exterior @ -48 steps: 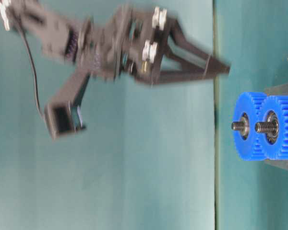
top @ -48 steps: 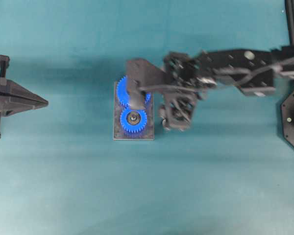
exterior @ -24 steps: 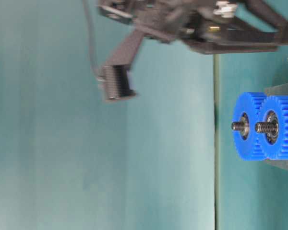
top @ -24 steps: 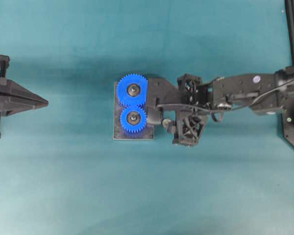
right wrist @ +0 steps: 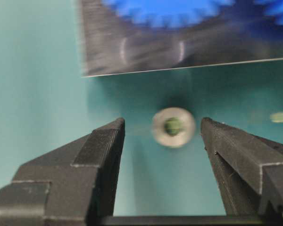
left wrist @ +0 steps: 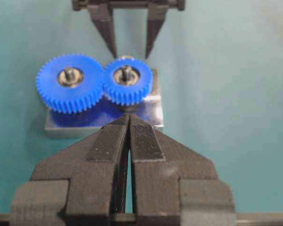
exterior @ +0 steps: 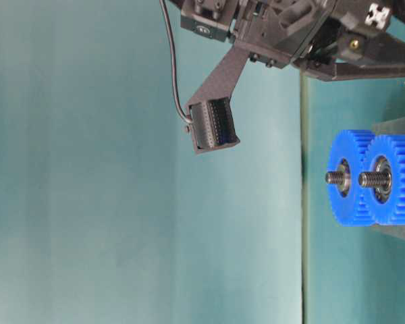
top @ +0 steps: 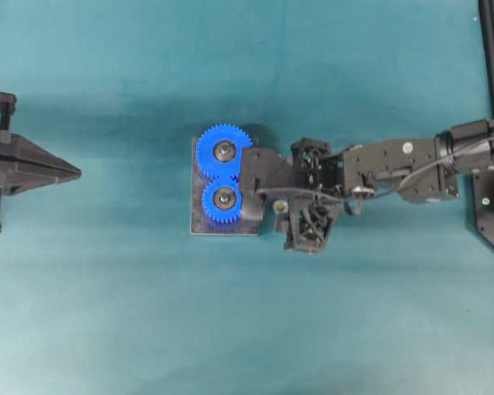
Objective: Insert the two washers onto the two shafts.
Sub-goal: 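Open the right gripper and move it over the lower washer, then grasp the lower silver washer with the right gripper and lift it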
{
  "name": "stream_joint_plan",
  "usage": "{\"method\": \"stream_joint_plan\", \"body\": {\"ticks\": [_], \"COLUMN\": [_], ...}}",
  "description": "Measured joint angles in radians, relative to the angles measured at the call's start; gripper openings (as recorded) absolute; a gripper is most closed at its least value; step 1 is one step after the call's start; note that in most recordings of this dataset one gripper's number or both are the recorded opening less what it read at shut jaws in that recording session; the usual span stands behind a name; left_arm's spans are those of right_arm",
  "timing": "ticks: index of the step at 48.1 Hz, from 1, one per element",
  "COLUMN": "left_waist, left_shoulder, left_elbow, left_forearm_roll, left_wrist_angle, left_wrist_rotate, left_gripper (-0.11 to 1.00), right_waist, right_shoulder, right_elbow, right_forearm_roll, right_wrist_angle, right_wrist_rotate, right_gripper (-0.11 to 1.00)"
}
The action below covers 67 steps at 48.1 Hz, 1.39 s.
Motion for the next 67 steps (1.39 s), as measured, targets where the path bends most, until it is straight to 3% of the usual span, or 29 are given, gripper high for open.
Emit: {"method": "stream_joint_plan", "body": {"ticks": [36, 41, 53, 67], "left_waist": [0.000, 0.000, 0.000, 0.000], "left_shoulder": [0.000, 0.000, 0.000, -0.006], "left_elbow": [-0.018, -0.018, -0.026, -0.031], "left_forearm_roll": [0.000, 0.000, 0.000, 0.002], "left_wrist_angle": [0.000, 0.002, 0.009, 0.052], "left_wrist_rotate": [0.000, 0.000, 0.000, 0.000], "left_gripper": [0.01, 0.01, 0.01, 0.01], "right_waist": [-0.003, -0.003, -0.008, -0.008], "right_shoulder": [0.048, 0.049, 0.049, 0.041], "right_elbow": [0.000, 0.000, 0.006, 0.012], "right_forearm_roll": [-0.003, -0.003, -0.006, -0.006], "right_wrist_angle": [-0.002, -0.003, -0.021, -0.015], "right_wrist_rotate": [-0.002, 0.000, 0.000, 0.000], "right_gripper": [0.66, 0.60, 0.35, 0.34]}}
